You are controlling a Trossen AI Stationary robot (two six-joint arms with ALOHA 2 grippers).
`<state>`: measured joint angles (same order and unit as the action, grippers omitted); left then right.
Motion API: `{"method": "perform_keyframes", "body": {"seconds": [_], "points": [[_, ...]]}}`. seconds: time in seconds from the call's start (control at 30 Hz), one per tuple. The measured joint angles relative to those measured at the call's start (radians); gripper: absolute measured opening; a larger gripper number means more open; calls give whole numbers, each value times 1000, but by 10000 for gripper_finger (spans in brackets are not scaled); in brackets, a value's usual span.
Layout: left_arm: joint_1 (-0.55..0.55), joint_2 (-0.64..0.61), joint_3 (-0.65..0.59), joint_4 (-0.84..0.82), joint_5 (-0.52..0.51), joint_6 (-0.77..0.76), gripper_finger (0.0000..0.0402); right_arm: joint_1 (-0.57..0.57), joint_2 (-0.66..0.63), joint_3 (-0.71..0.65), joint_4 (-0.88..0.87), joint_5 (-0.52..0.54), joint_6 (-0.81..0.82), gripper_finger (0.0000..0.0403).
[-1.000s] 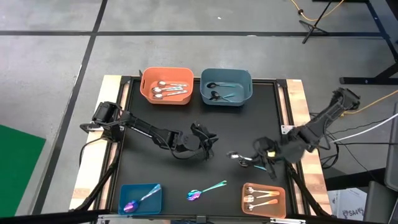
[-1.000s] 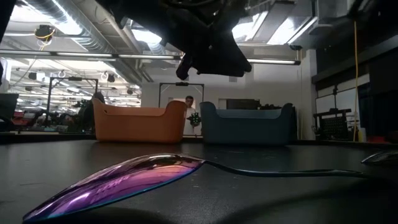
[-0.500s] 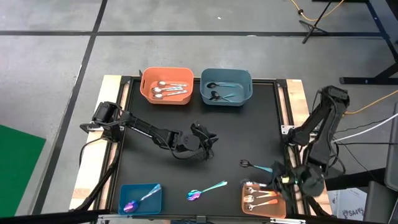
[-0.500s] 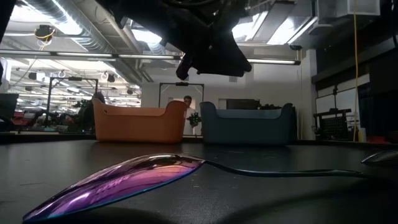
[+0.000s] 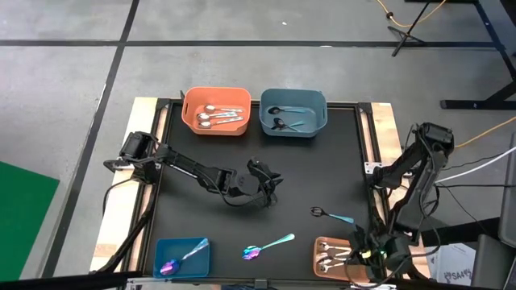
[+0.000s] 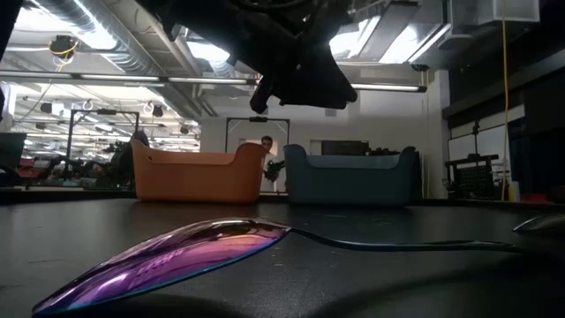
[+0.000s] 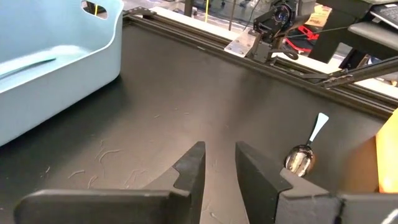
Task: Sort silverware by color (type)
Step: Put the orange spoon into the bottom orange bin, then put the blue spoon into the top blue bin
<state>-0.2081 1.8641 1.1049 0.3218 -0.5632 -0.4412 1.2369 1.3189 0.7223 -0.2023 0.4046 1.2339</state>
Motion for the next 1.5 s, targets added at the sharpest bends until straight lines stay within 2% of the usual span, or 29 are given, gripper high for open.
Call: {"method": "perform_keyframes", "body": {"seconds": [0.23, 1.1, 1.2, 1.5], "points": [[0, 0, 0, 0, 0, 0, 82, 0, 23, 0, -40, -84, -1, 0], [0, 0, 0, 0, 0, 0, 82, 0, 23, 0, -41, -84, -8, 2], [0, 0, 0, 0, 0, 0, 82, 0, 23, 0, -41, -84, -8, 19], [0, 0, 0, 0, 0, 0, 82, 0, 23, 0, -42, -85, -8, 107]]}}
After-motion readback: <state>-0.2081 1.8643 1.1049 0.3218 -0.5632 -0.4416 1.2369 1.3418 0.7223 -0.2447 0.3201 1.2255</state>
